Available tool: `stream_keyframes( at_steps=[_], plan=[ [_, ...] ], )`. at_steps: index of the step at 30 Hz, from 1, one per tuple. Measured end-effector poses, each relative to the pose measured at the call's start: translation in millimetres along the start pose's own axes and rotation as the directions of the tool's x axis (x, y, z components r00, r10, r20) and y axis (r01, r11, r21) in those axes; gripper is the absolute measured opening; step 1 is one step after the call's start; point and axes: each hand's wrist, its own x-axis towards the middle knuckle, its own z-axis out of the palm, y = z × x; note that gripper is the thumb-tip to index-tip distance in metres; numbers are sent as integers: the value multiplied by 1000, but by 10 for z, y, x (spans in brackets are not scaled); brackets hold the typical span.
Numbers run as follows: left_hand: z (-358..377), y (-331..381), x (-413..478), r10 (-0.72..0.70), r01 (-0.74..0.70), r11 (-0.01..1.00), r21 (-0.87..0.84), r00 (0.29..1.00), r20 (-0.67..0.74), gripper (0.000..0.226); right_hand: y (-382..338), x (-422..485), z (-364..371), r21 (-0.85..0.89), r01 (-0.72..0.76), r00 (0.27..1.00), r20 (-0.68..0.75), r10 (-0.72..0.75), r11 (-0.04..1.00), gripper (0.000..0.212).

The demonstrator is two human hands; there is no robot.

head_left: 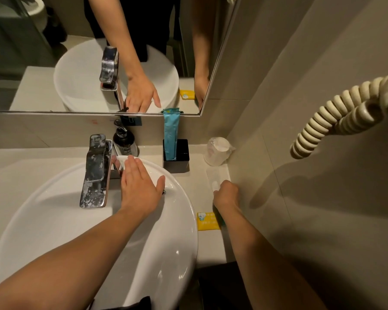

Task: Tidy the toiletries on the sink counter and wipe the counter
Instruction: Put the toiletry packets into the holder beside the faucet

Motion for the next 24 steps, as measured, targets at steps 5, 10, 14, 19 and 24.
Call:
stream_keyframes(
  at_steps=[5,10,14,19,24],
  plan=[
    [-1,1,-26,-8,7,1000,12,1000,15,94,9,-67,-161,124,75,994,-86,-65,989,20],
    [-19,6,-22,0,0,1000,-16,1000,8,94,10,-360,-515,317,213,949,-290,-120,924,30],
    [-21,2,-37,5,-4,1000,-15,1000,17,94,-203,-567,-855,469,362,910,-363,-199,806,21],
    [-31,20,-43,11,-11,1000,-13,1000,15,94,-748,-621,-1184,623,491,869,-399,-292,609,14],
    [-38,36,-39,13,-13,1000,-22,1000,6,94,-1249,-492,-1180,674,527,848,-372,-378,518,31]
  ],
)
